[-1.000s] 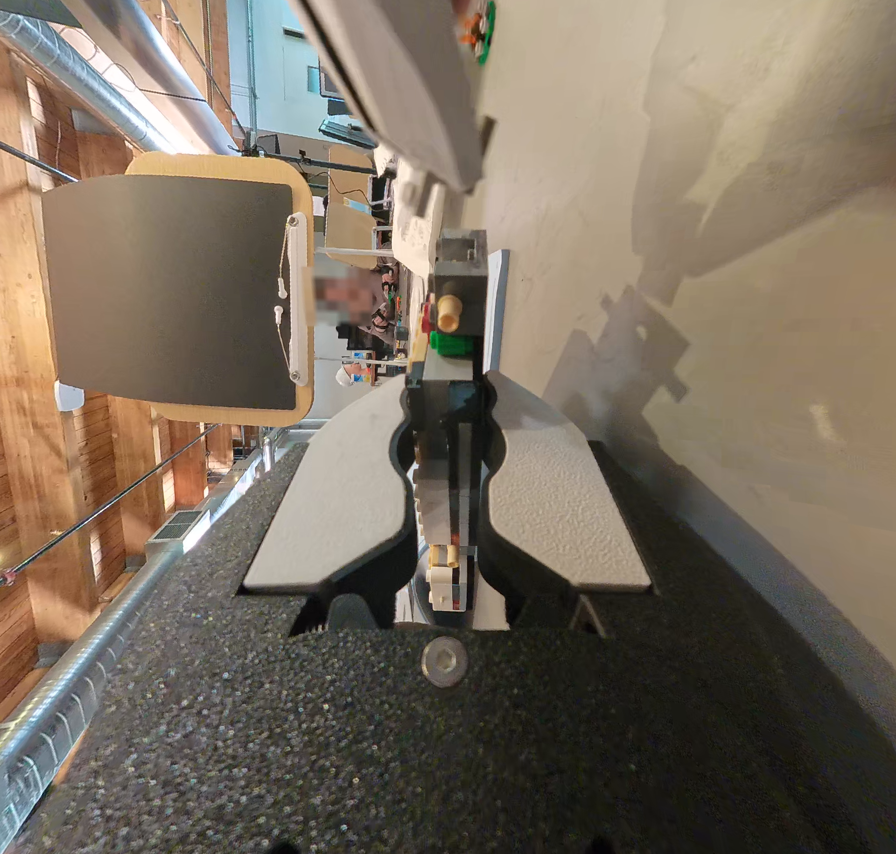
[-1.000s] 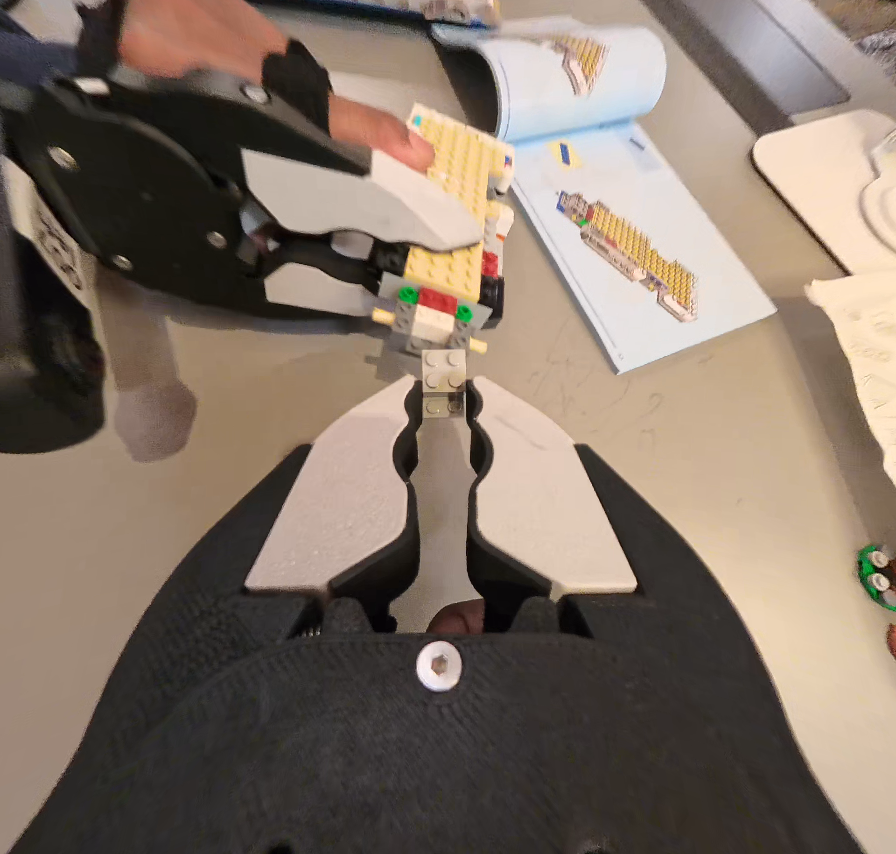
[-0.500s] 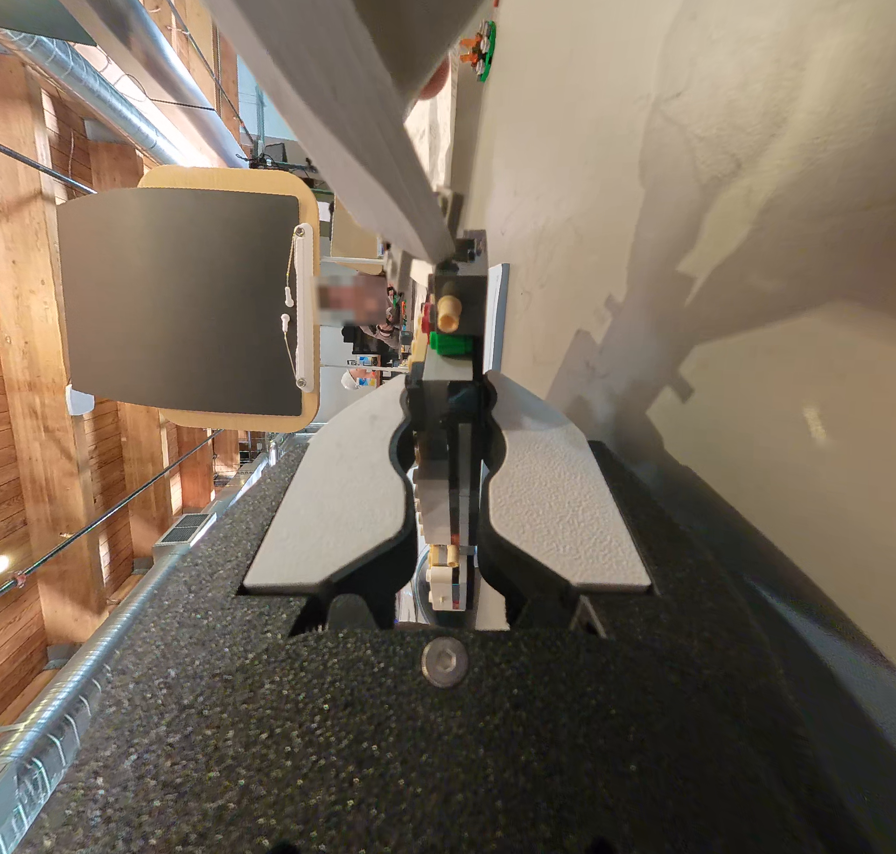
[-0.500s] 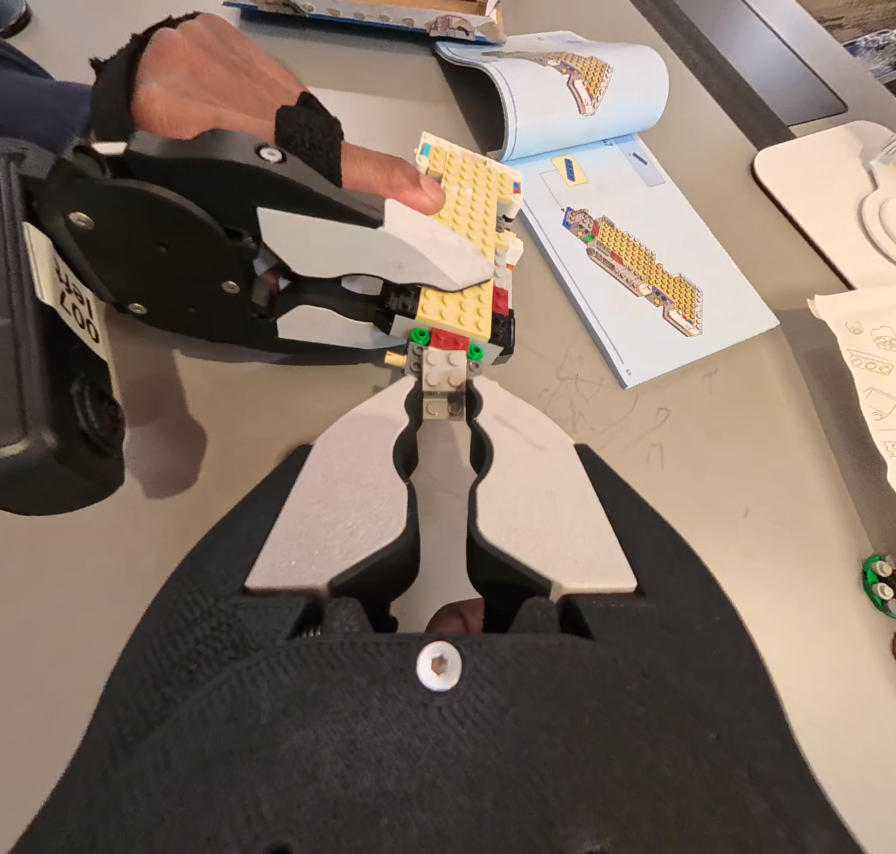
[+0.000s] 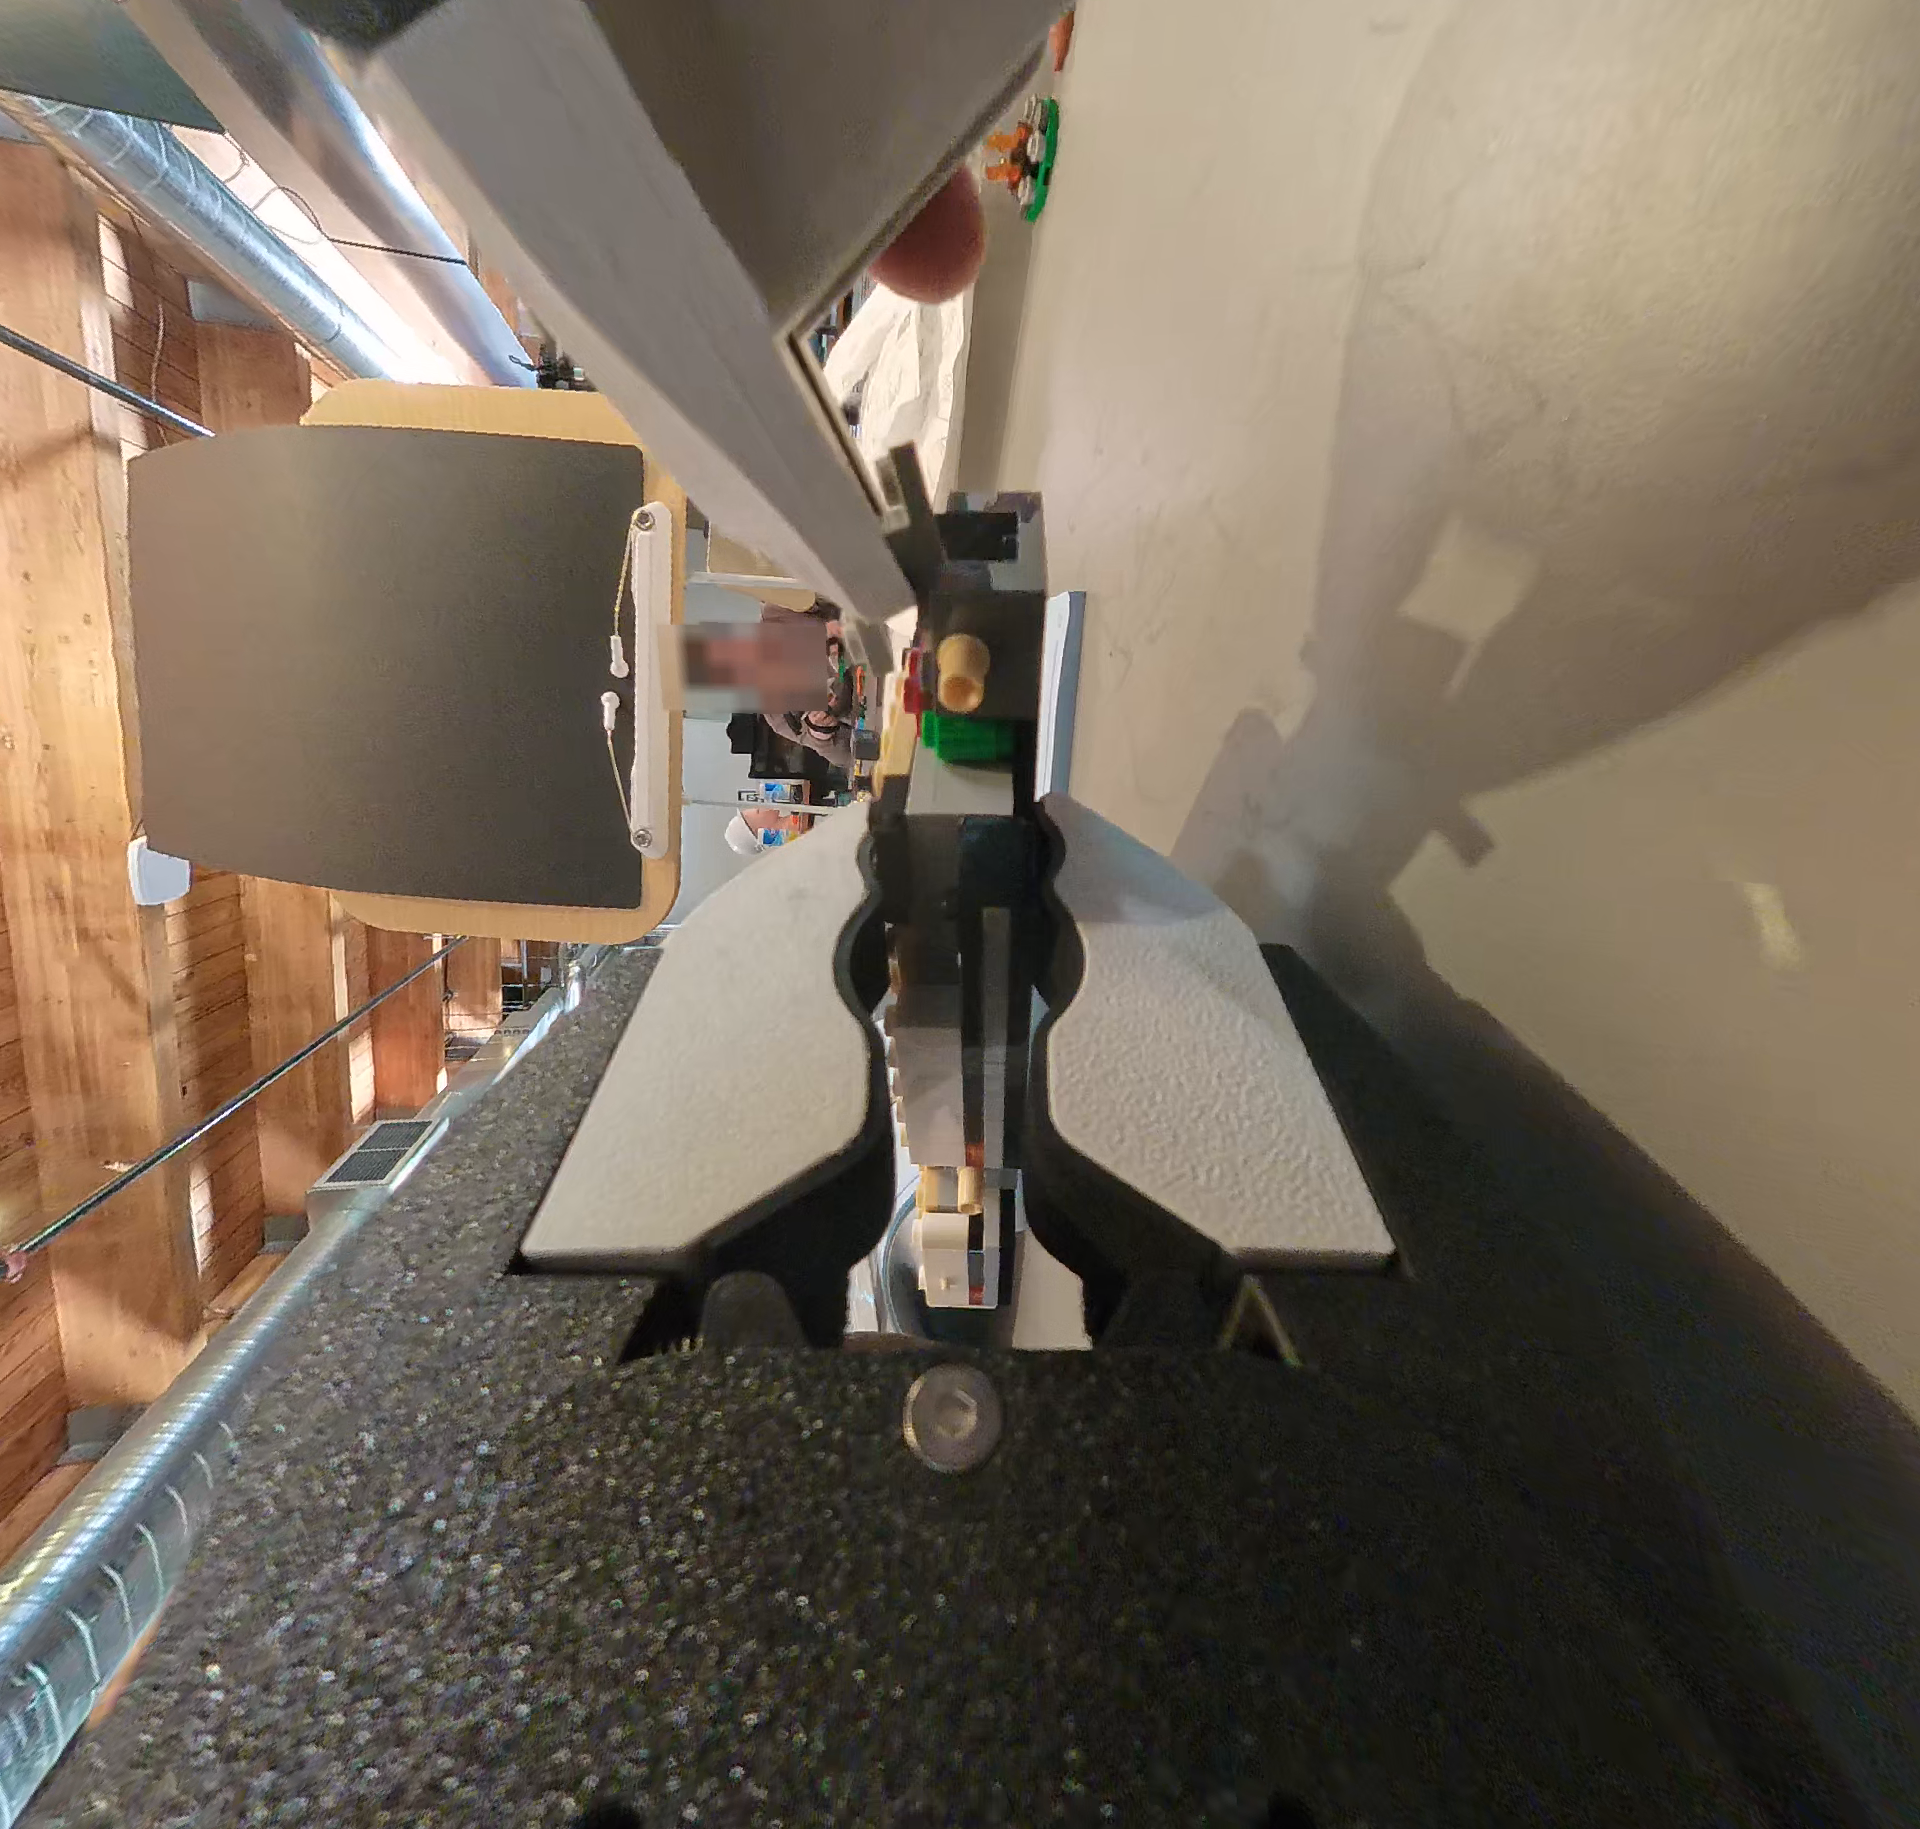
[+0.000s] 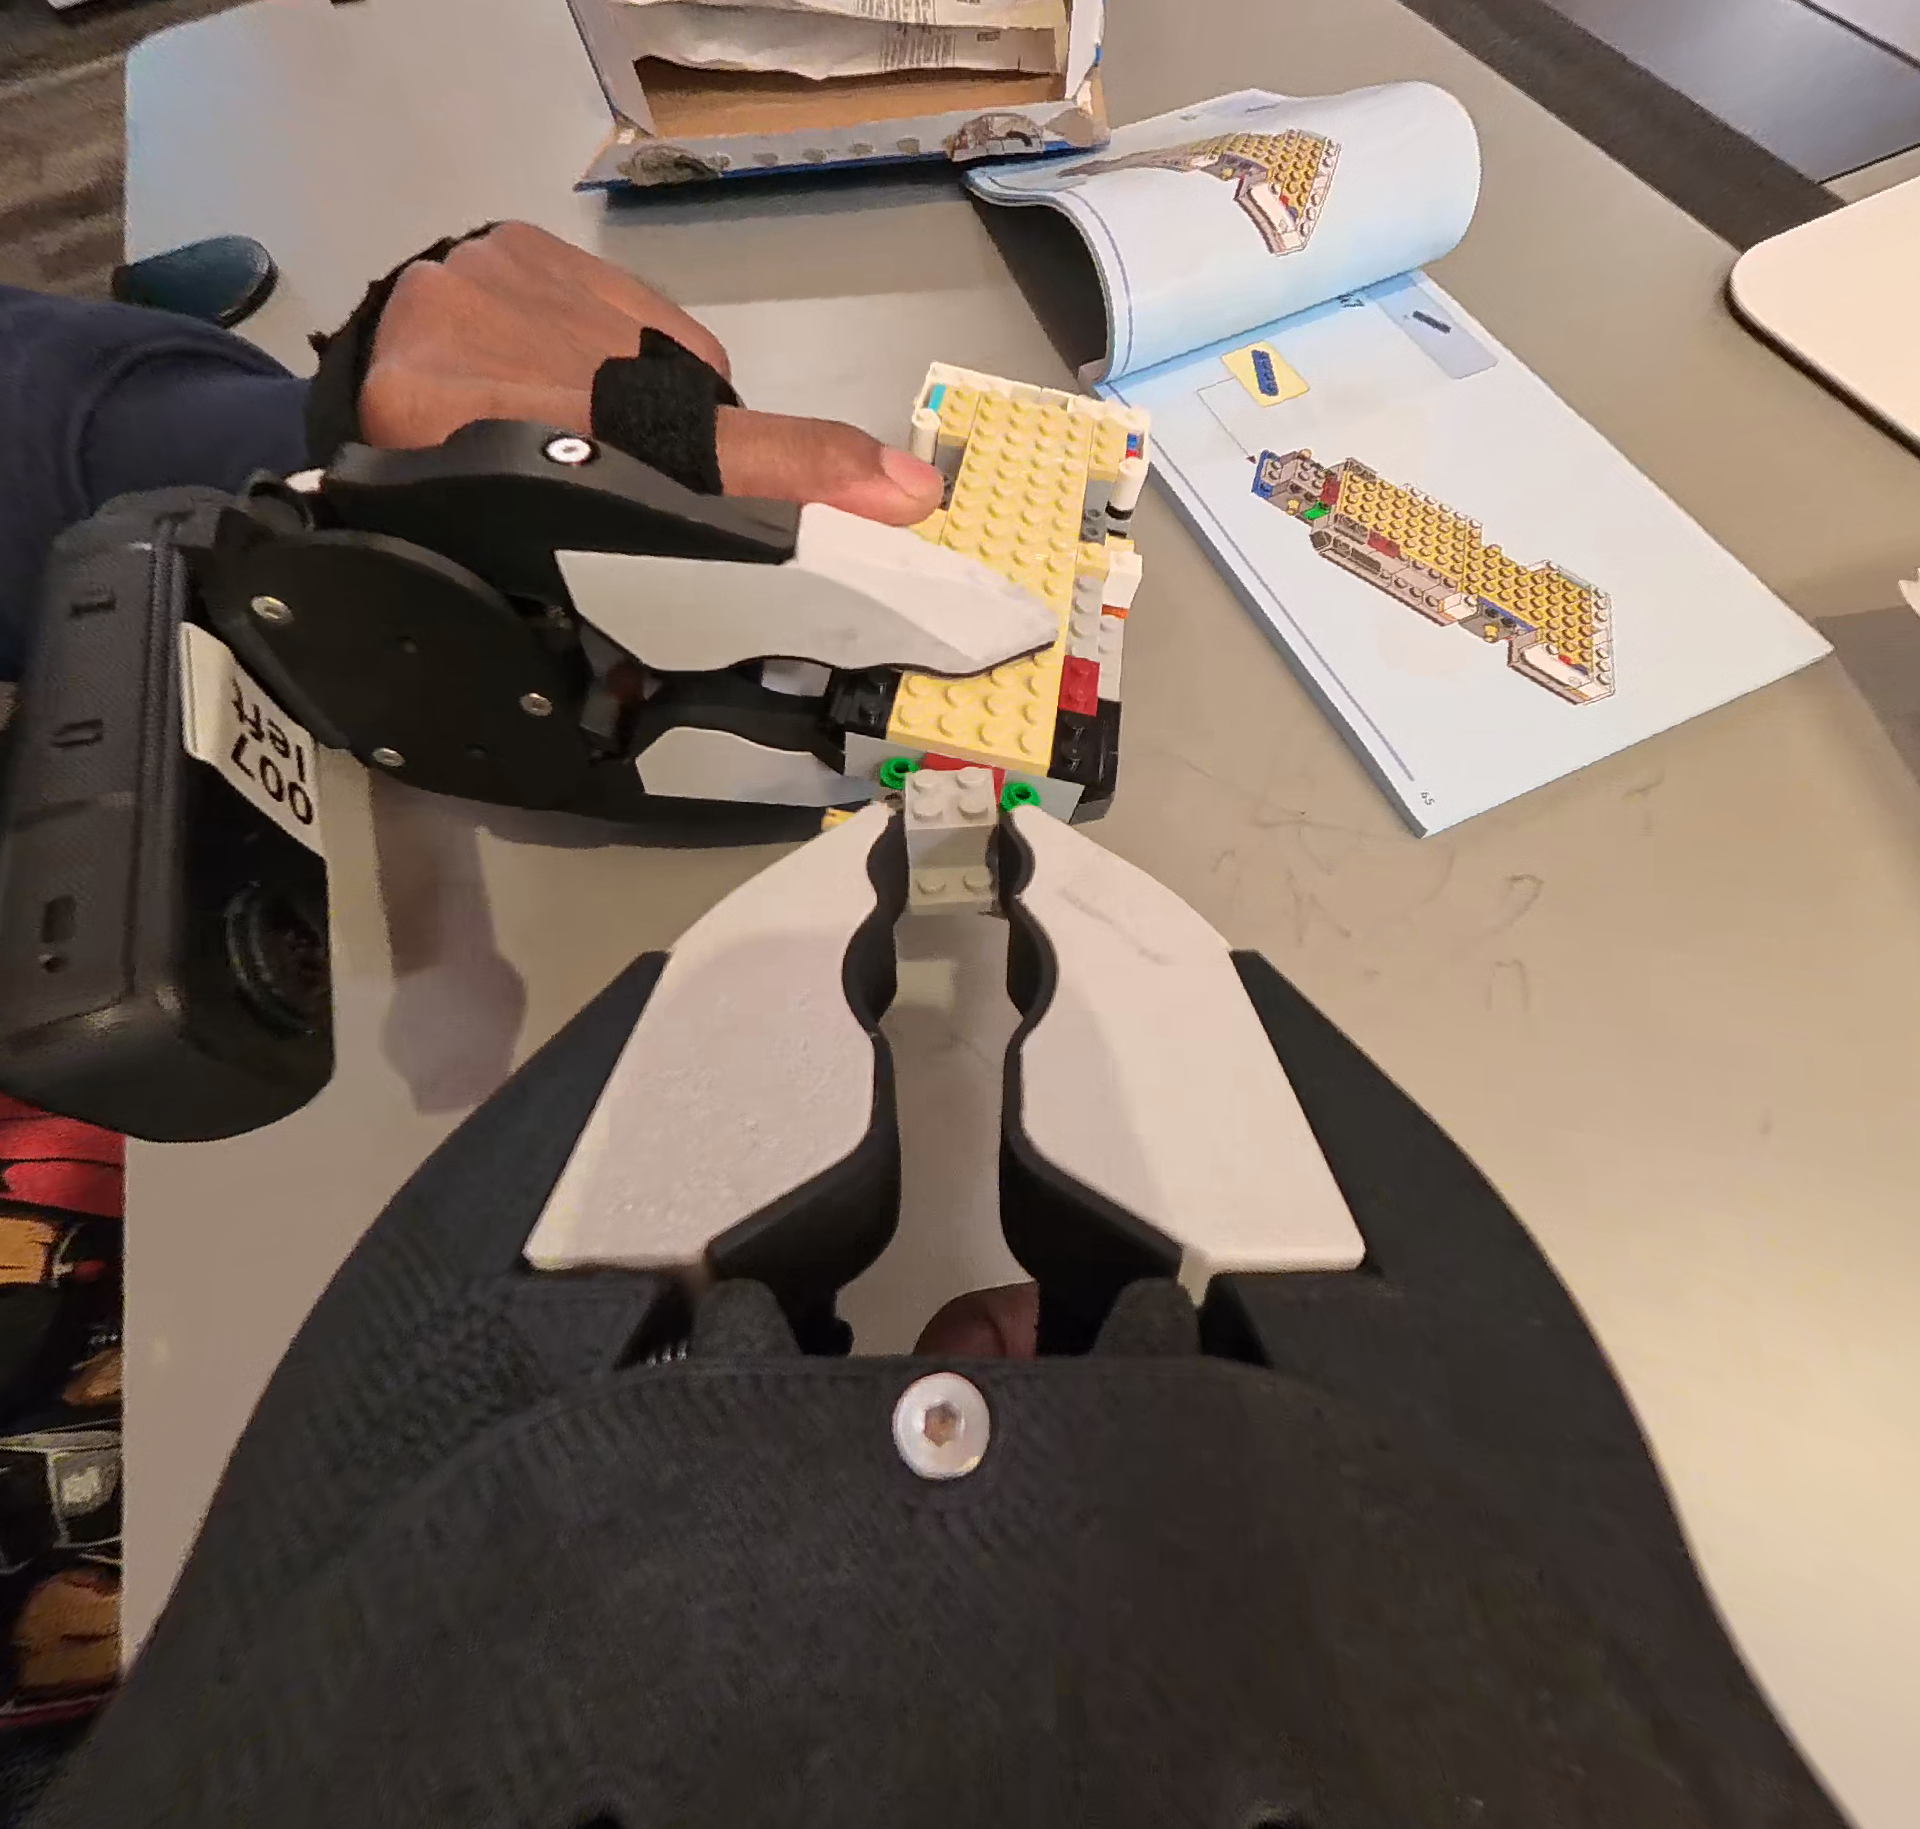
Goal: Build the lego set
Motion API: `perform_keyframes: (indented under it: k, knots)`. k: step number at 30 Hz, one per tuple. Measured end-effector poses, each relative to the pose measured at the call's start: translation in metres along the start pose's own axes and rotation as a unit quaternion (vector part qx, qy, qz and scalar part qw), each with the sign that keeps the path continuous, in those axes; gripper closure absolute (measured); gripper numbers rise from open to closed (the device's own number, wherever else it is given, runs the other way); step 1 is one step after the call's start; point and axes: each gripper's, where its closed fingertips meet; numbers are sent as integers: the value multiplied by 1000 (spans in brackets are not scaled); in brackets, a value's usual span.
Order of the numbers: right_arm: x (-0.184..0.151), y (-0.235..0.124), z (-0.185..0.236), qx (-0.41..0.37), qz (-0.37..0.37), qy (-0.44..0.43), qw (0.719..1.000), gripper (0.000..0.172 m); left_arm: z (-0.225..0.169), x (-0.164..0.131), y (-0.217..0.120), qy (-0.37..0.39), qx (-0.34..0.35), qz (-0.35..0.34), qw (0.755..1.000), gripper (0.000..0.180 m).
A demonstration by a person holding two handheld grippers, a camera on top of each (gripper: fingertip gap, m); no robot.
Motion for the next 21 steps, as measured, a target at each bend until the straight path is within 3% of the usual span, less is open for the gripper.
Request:
perform_keyframes:
  k: [21]
  knots:
    - [4,1,6,67,-23,80,994,150,-1,-1,4,-28,-9,-9,1000,156]
Point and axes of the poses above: each gripper's, where its closed fingertips meet, y out along the fingers, x out of its top, z = x × y across the jaws, and after that the axes turned 8 degrees about -x, right-handed
